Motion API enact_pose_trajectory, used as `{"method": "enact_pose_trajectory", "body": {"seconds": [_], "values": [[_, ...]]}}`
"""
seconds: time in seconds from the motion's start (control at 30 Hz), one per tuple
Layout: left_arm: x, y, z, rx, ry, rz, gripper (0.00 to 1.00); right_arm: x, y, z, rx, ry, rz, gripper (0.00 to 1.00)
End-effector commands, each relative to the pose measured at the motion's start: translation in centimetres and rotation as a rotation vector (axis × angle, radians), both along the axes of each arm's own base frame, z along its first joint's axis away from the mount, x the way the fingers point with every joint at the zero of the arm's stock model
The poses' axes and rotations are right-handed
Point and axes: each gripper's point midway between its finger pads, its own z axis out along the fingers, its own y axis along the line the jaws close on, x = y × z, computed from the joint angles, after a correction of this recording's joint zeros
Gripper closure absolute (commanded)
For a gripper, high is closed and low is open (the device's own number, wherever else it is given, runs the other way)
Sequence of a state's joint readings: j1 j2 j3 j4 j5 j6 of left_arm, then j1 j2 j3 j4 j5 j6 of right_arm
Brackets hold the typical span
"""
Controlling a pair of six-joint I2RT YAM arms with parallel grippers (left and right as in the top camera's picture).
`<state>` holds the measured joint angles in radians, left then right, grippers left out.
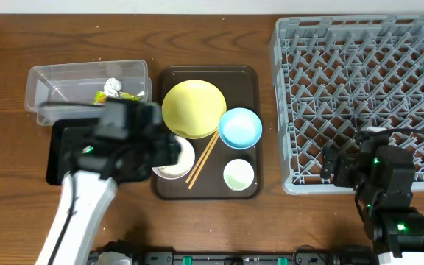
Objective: Sort waste into correct bins and load items into the dishwasher rack
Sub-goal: 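Reach the left gripper to the small white cup and grasp it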
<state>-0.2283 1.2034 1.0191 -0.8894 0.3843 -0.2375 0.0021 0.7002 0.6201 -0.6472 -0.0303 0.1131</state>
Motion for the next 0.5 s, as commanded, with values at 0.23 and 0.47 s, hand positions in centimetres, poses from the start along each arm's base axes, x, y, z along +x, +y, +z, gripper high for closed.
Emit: {"method": "enact_pose_trajectory", "body": {"seconds": [0.23, 0.47], "values": [[-2.2, -9.5, -5.9, 0.021, 0.153, -0.264, 0.31, 0.2, 0.2, 0.7, 0.008, -0.015, 0.005, 0.01], [-3.1, -9.9, -10.2, 0.112, 0.267, -0.285, 0.41, 0.2, 0.2, 0.7, 0.008, -0.015, 0.005, 0.01]]}}
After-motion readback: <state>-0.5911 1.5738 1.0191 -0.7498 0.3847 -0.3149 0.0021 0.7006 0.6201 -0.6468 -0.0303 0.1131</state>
